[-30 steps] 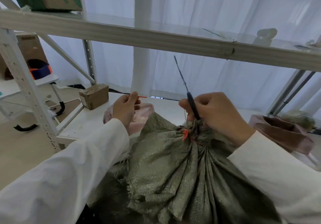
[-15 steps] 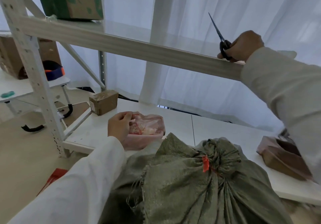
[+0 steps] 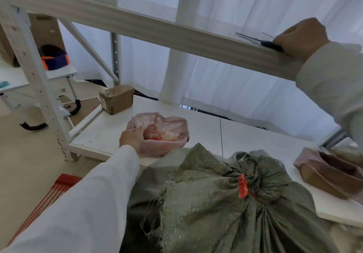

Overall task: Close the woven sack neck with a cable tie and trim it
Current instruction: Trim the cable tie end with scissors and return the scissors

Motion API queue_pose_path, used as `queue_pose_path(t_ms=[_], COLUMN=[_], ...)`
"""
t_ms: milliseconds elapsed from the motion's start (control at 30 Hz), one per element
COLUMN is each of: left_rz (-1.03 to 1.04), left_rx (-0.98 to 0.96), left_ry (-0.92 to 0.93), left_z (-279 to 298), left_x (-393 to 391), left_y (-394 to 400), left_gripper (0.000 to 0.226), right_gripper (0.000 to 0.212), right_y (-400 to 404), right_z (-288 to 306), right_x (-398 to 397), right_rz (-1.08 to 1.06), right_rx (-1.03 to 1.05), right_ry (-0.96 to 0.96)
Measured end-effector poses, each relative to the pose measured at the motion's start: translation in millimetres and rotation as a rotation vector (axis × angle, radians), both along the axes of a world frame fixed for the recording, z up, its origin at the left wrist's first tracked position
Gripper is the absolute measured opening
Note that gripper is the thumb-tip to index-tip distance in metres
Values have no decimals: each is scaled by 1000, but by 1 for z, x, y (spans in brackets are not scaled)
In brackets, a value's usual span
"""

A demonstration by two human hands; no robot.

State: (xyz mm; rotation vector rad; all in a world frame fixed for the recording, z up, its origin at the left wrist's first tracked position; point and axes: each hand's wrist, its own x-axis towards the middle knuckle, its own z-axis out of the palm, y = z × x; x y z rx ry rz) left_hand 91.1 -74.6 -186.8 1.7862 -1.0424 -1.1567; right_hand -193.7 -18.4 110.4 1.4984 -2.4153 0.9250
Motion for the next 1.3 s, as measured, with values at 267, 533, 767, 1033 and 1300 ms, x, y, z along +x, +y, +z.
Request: queue_pose_path(t_ms=[267,533,767,1033,1300], left_rz=[-146,-469,-525,-1223,-1307], left_rx=[-156,76,-98,95,-9], left_ry=[-65,-123,-98,-708,-935], left_z=[-27,-56,39,119,54], left_x=[-19,-14,-16,-40,-45], left_y=[-58,-64,-18,97,141], left_gripper=[71,32,17,96,65], right_gripper=[25,31,26,16,129], right_y=[-12,-7,31,120,180], right_z=[-17,-24,-45,-135,-173], right_x=[0,-5,5,27,-7], right_rz=[39,80,167,516,761], right_rx=[-143,-225,-421,-31,564], right_ry=[149,128,-69,-336,-402])
